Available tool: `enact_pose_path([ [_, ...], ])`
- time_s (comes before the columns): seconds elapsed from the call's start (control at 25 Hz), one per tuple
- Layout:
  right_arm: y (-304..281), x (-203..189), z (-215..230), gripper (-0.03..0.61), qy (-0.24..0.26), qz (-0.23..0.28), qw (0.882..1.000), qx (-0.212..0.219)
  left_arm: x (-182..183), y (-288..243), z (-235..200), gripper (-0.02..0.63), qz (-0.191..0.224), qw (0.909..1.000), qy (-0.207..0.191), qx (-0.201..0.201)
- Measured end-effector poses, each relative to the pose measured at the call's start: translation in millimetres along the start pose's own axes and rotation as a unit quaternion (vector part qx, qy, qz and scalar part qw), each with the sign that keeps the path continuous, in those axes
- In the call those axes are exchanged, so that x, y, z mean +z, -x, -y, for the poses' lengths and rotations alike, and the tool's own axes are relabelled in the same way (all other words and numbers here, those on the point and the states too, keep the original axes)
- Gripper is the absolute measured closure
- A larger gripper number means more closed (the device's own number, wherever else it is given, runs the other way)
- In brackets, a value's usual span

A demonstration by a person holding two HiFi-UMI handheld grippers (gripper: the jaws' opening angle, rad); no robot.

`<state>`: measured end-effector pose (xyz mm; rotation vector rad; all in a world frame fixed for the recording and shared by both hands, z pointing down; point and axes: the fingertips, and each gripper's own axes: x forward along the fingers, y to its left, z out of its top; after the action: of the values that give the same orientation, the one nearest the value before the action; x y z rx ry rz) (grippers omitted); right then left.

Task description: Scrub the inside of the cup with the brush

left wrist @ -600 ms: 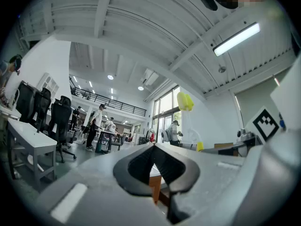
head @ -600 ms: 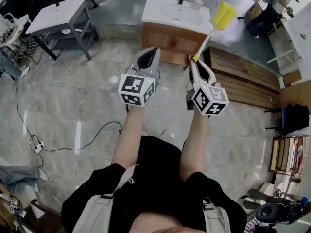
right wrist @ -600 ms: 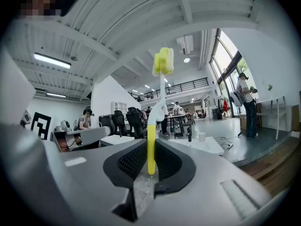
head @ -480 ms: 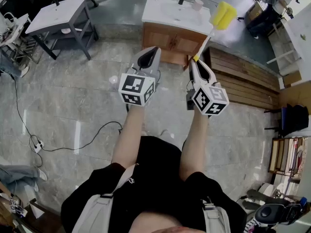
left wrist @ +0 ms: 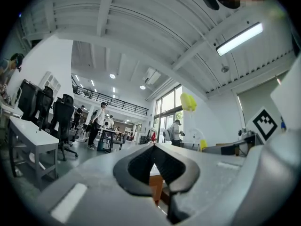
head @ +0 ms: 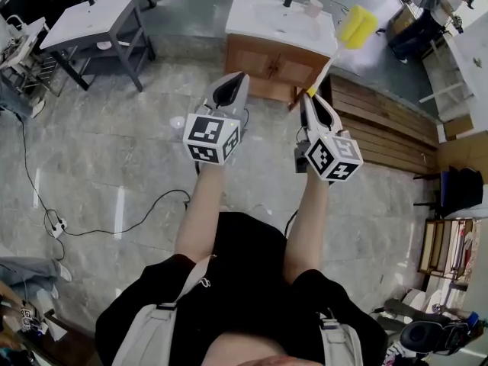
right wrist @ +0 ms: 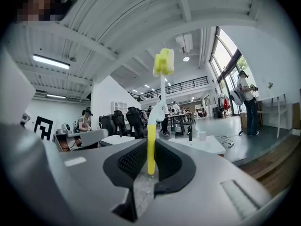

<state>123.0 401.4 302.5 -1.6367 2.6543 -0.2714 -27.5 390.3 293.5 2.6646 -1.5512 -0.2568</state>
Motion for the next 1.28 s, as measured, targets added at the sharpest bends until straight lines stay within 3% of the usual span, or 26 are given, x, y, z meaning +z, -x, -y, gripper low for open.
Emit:
enact_pose_path([
  [0.76, -3, 3, 12, 0.528, 0.003, 0.001, 1.000, -0.019, -7, -10, -15, 0.620, 0.000, 0.9999, 0.016, -0.002],
  [1.28, -49, 2, 13, 0.528, 0.002, 0.001, 1.000, 0.007, -9, -25, -50, 0.620, -0.002, 0.9996, 0.009, 0.027],
])
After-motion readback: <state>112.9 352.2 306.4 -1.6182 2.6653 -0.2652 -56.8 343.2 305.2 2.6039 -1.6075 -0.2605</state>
